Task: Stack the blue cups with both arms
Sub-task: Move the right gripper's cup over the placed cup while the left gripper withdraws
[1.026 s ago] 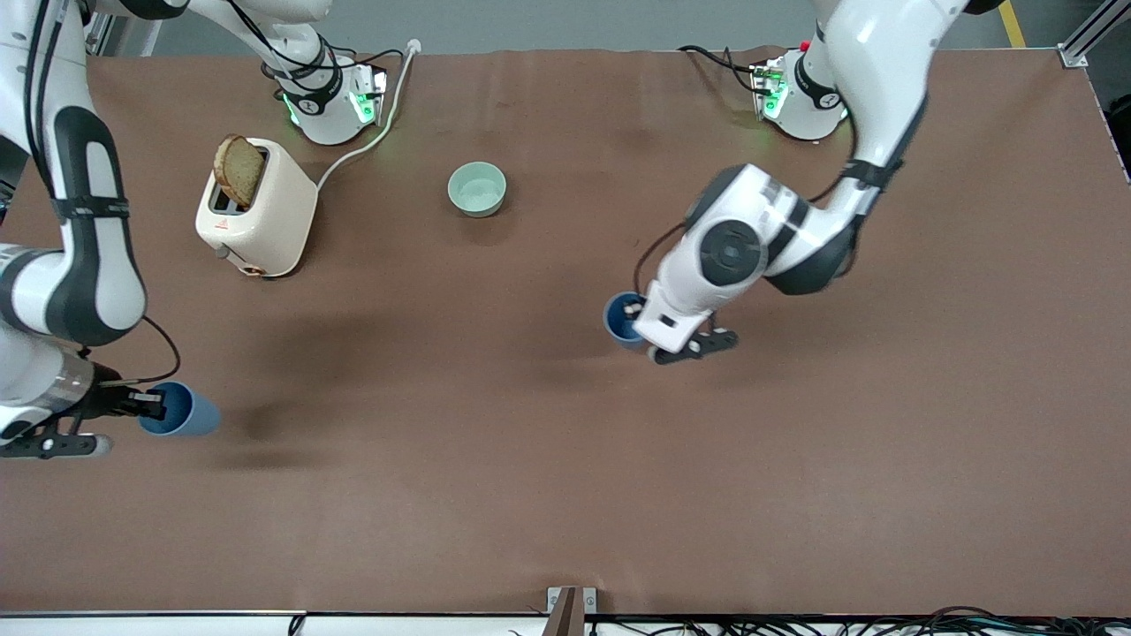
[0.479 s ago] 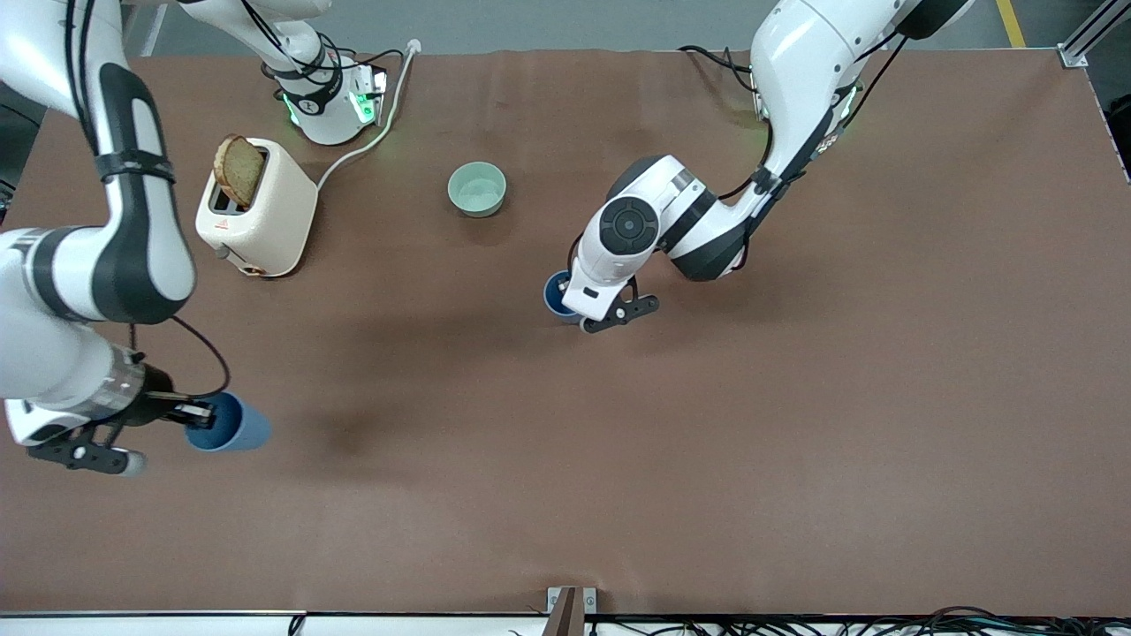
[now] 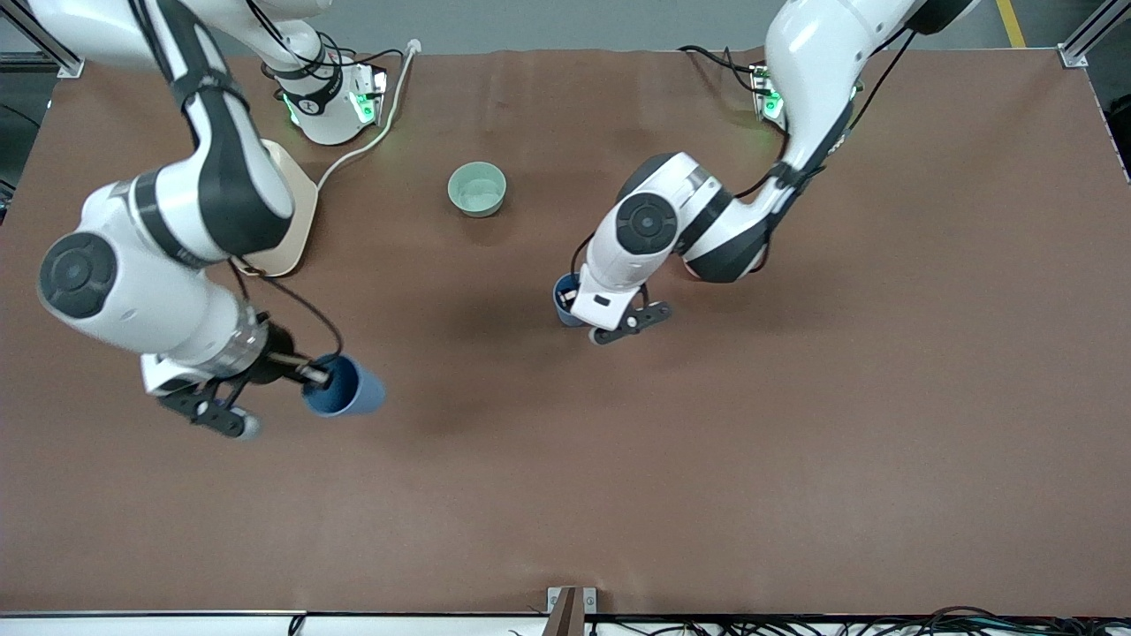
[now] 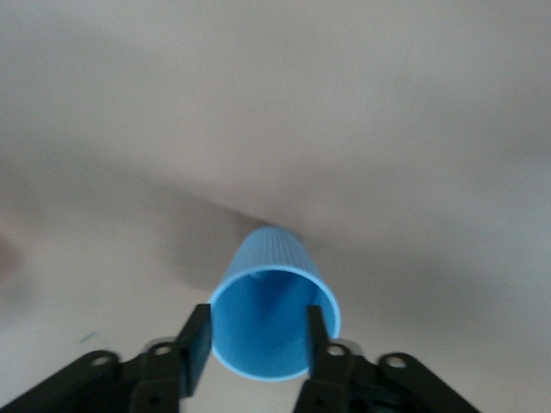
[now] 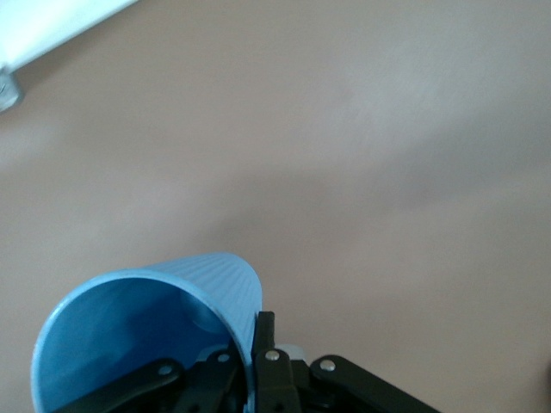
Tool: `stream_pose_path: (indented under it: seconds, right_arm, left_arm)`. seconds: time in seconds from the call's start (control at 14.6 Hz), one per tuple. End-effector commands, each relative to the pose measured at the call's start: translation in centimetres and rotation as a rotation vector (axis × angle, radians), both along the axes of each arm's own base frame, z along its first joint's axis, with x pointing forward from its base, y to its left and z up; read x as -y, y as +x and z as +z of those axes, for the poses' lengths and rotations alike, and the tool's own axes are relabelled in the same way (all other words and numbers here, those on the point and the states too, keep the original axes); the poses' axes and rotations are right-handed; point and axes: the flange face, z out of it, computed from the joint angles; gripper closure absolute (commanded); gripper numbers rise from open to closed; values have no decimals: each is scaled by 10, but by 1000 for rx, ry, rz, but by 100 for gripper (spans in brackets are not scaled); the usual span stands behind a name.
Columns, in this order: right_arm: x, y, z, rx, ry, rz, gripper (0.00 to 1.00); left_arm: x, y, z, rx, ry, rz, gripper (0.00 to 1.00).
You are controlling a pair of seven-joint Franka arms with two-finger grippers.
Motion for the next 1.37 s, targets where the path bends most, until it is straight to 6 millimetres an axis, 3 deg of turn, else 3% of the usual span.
stream_pose_path:
  seconds: [0.0,0.21,0.41,0.62,0.68,0.89,0.96,1.16,1.23,1.3]
  right_arm:
    - [-73,-47,28,-48,29,-4,99]
    - [-172,-94,24,-31,13,68,99]
    - [-236,-126,-17,-49,-39,88,99]
    - [-263,-136,-64,-81,-75,139,98]
    - [-270,-143,-71,-86,-77,154,98]
    - [-282,-158,-93,-81,-67,174,98]
    - [-284,-160,-98,-80,-60,164,98]
    - [-292,-166,-106,-95,-62,170,97]
    - [-293,-168,-111,-107,-63,171,96]
    - [-296,-171,-114,-112,-65,177,96]
  left_arm:
    - [-71,25,103,56,45,88,0]
    - [-158,48,193,124,88,70,0]
    - [-238,50,253,188,114,-15,0]
    - [-302,40,284,186,156,-126,0]
    - [-317,36,296,199,163,-161,0]
    - [-340,20,315,197,182,-252,0]
    - [-358,15,321,202,194,-282,0]
    - [-381,1,319,189,199,-361,0]
    - [-379,-3,320,183,197,-395,0]
    - [-396,-7,323,168,193,-385,0]
